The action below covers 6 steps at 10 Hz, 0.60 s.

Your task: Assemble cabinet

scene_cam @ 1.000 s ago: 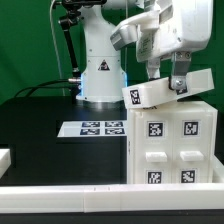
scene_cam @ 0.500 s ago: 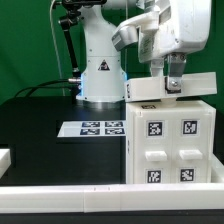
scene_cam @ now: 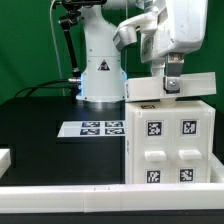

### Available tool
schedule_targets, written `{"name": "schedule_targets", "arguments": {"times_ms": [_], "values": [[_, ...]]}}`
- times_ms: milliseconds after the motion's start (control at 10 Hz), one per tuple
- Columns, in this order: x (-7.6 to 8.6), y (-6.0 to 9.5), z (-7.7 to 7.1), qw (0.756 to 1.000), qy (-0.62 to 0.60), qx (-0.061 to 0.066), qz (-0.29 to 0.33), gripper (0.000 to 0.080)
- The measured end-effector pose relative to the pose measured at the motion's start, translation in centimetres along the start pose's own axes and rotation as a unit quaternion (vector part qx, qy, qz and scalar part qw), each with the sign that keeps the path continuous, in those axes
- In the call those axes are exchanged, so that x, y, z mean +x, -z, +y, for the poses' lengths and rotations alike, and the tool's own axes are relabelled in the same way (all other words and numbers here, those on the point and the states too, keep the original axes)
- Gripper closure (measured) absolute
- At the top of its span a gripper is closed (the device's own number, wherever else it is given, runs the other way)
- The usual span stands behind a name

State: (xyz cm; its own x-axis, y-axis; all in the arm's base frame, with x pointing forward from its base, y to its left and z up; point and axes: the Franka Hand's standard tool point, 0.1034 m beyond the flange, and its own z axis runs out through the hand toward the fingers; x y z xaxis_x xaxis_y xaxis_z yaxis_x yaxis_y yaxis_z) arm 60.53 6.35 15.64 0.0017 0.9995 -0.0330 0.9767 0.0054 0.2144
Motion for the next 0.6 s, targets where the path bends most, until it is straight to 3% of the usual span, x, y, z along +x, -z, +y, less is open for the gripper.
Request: {"name": "schedule_targets", "arguments": {"times_ms": [300, 600], "values": [[-0.34, -0.07, 0.03, 0.99, -0.139, -0.005, 0.001, 0.0245], [-0.3, -0.1, -0.02, 0.964, -0.264, -0.005, 0.002, 0.0245]]}}
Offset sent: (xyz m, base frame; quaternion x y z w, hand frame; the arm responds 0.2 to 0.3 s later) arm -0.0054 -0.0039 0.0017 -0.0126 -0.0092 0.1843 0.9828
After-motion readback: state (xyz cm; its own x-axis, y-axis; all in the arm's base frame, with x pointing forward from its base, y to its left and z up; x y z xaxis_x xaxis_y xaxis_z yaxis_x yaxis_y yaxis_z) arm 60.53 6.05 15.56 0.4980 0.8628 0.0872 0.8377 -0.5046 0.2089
